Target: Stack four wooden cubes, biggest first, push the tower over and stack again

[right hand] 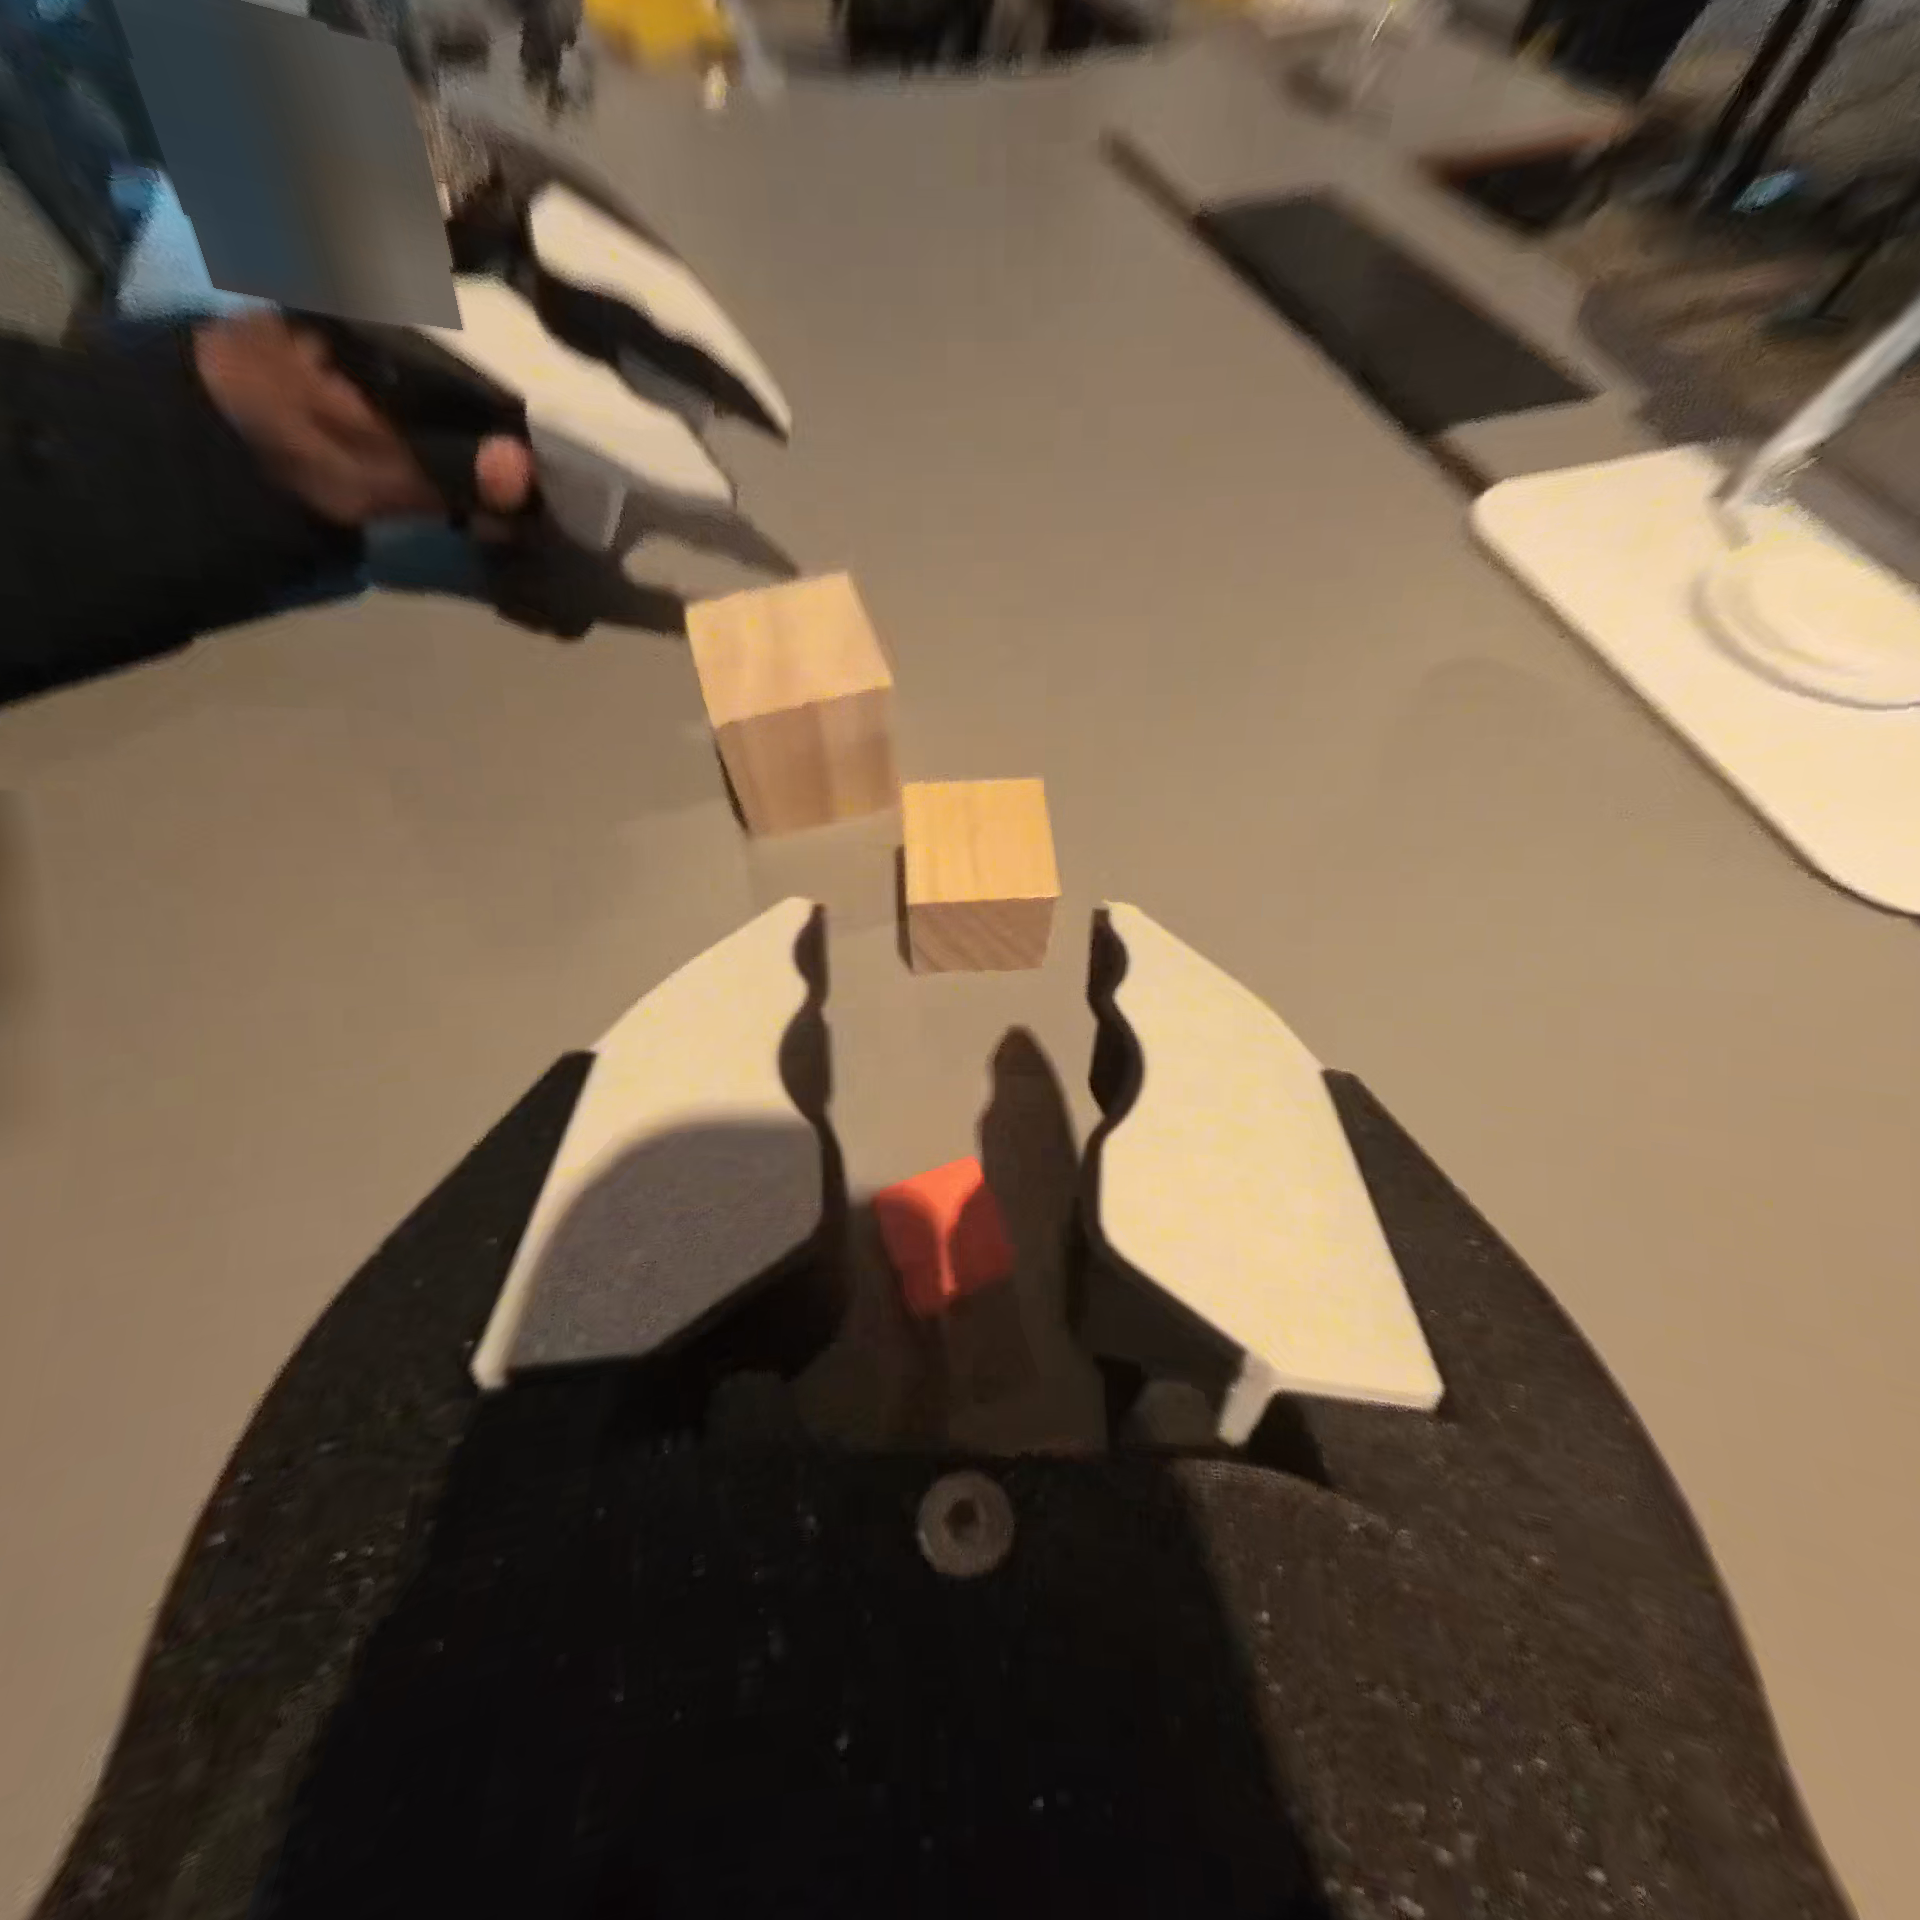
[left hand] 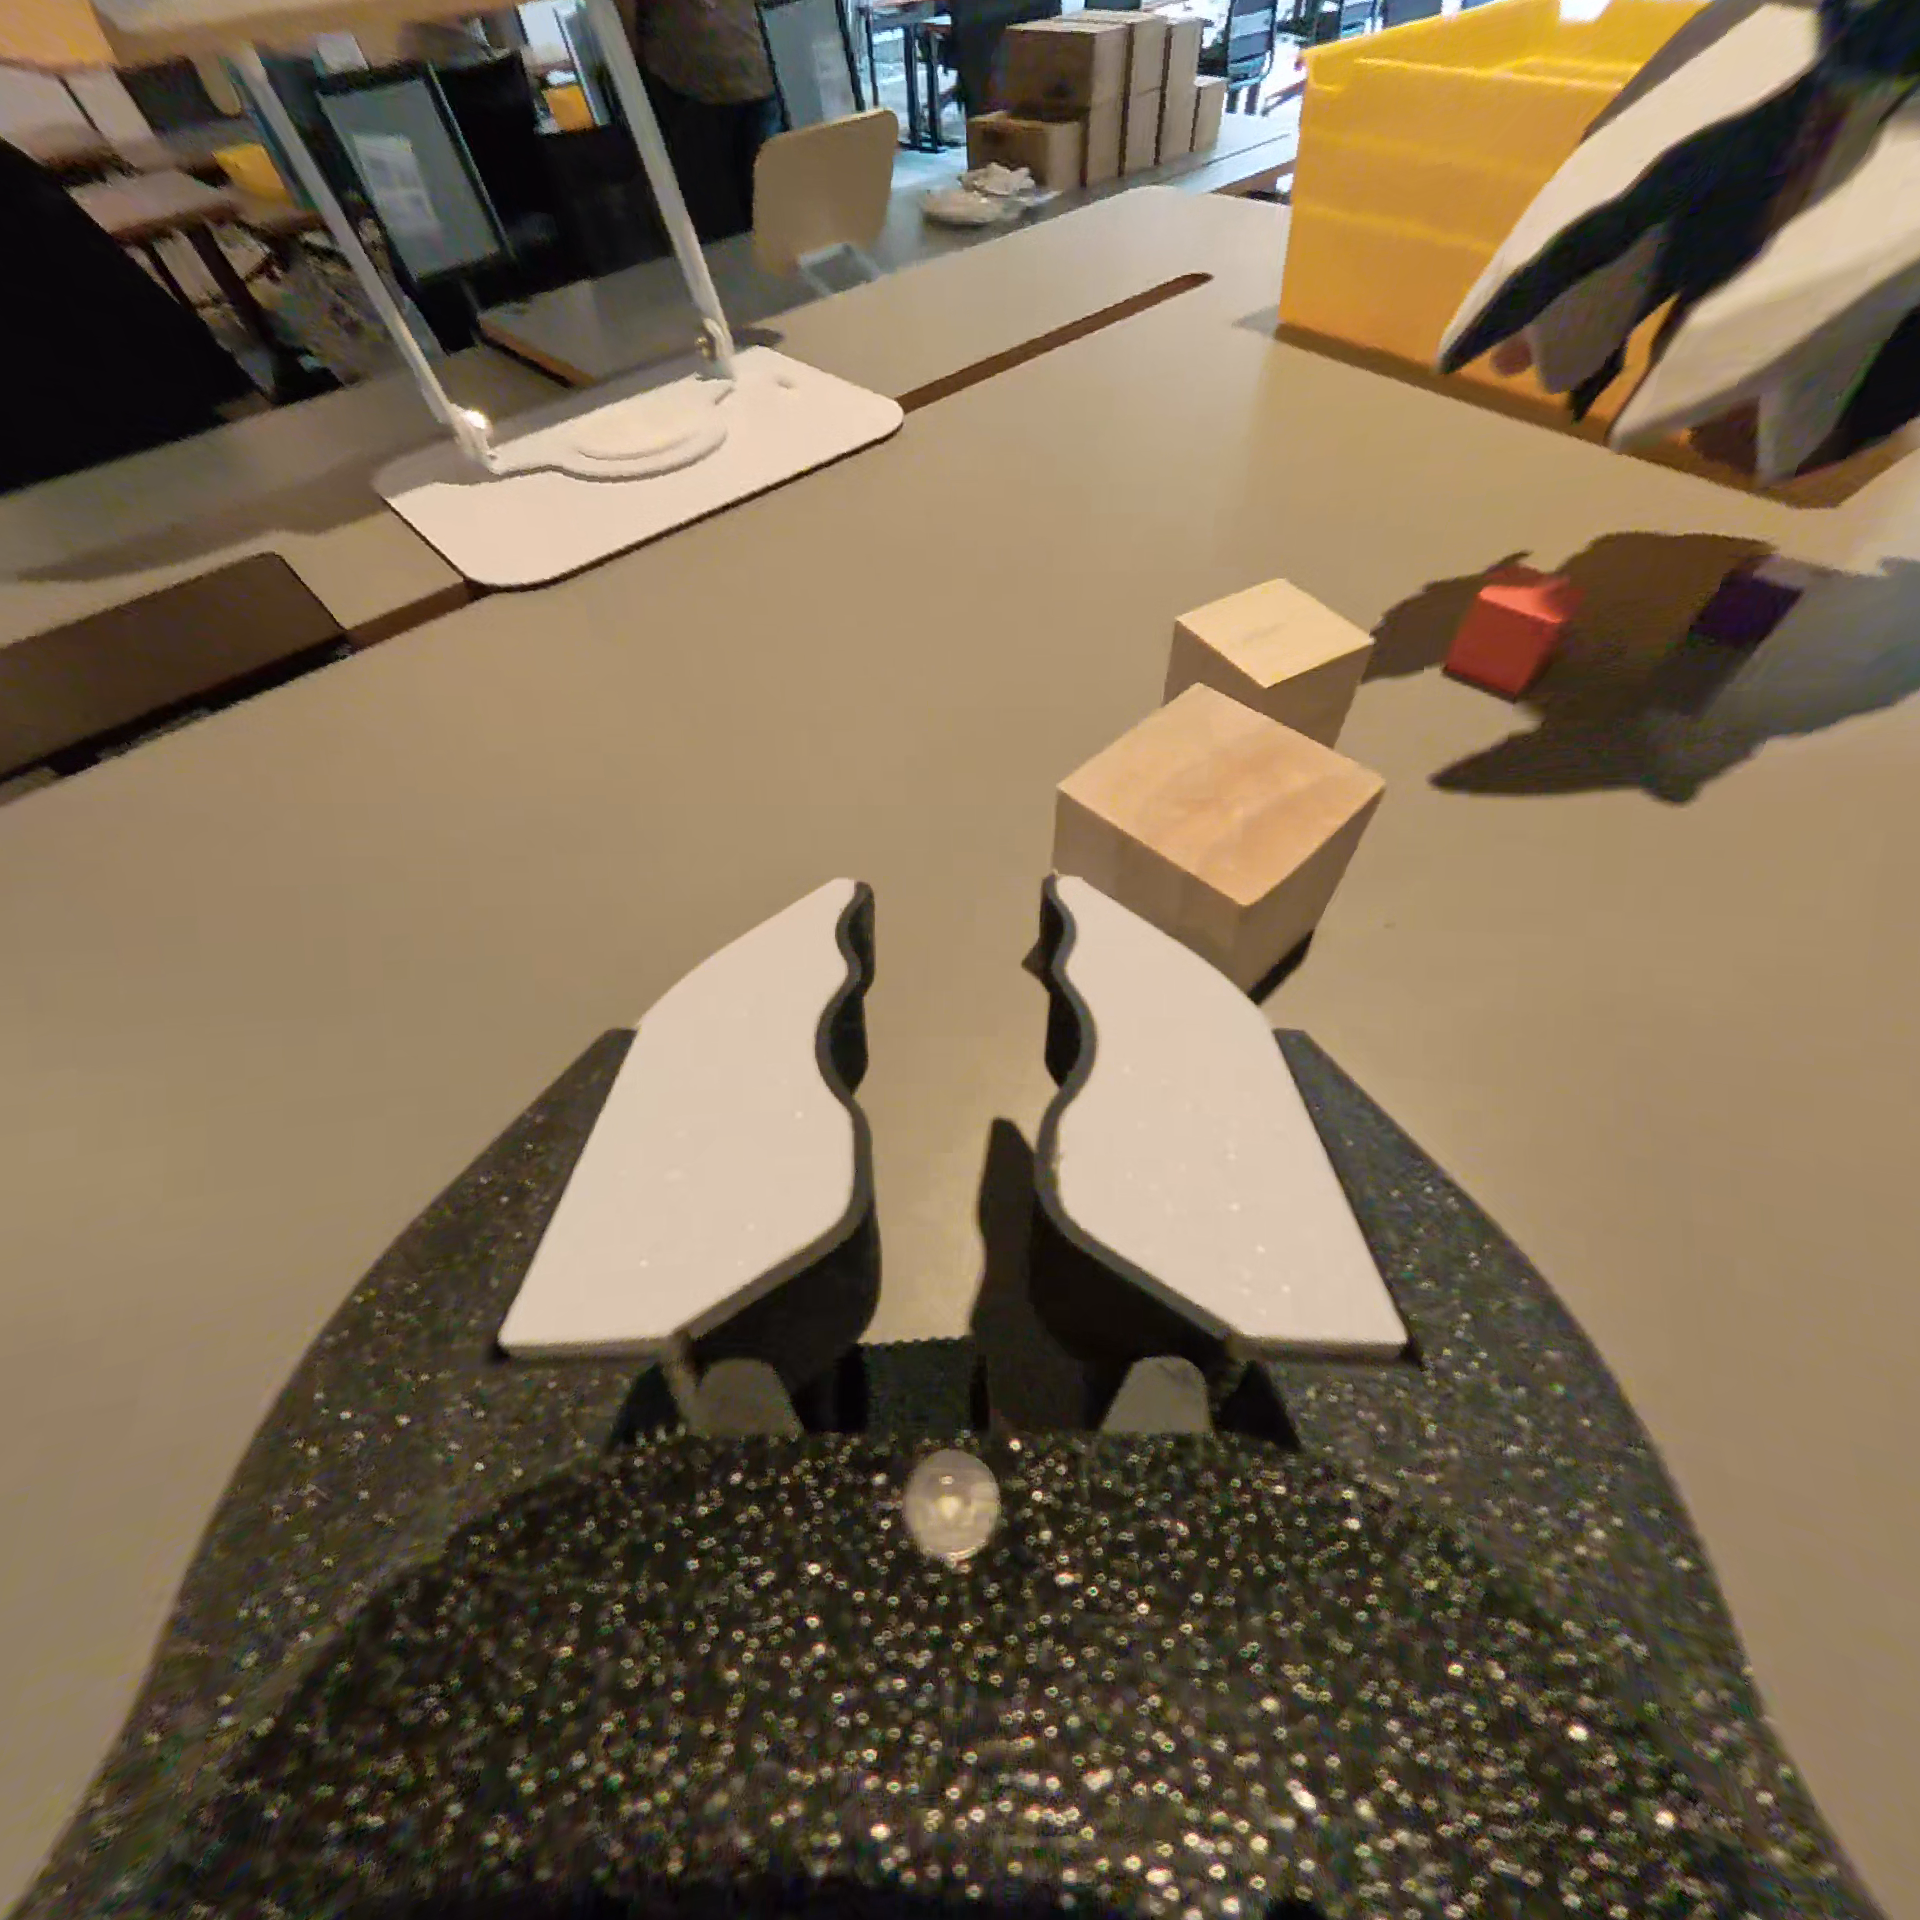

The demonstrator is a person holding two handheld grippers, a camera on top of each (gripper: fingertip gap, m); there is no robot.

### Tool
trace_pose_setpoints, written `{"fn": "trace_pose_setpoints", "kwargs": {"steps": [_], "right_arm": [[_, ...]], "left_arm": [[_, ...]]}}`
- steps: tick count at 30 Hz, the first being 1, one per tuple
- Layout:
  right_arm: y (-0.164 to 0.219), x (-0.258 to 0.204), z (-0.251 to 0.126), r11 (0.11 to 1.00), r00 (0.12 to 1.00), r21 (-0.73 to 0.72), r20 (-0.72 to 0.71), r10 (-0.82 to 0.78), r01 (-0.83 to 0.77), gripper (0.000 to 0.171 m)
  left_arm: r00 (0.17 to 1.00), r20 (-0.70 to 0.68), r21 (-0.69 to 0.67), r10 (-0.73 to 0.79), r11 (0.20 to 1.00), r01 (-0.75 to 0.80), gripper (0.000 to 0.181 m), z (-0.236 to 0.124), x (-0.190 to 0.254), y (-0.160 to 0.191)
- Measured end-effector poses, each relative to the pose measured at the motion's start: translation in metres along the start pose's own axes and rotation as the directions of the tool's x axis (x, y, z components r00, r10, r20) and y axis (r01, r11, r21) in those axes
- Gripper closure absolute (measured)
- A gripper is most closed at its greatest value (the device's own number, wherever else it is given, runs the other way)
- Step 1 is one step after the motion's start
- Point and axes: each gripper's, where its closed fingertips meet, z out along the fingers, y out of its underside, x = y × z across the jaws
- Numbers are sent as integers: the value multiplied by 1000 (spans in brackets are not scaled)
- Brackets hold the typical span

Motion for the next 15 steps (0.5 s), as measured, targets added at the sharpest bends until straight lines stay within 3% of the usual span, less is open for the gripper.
{"fn": "trace_pose_setpoints", "kwargs": {"steps": [5,10,11,13,15], "right_arm": [[21,-9,40,944,995,-321,92,-47,75,100],[29,-2,70,877,996,-472,54,-77,93,94],[32,1,74,862,996,-499,40,-82,91,97],[40,9,79,821,995,-564,11,-99,87,124],[41,9,81,806,995,-584,27,-94,93,126]], "left_arm": [[999,-5,60,-34,998,34,152,-6,-3,-7],[1000,3,117,-22,993,21,154,-13,-3,-13],[1000,9,122,-22,992,20,154,-14,-3,-13],[999,15,118,-30,993,28,155,-15,-3,-12],[999,20,124,-33,992,30,155,-16,-3,-12]]}}
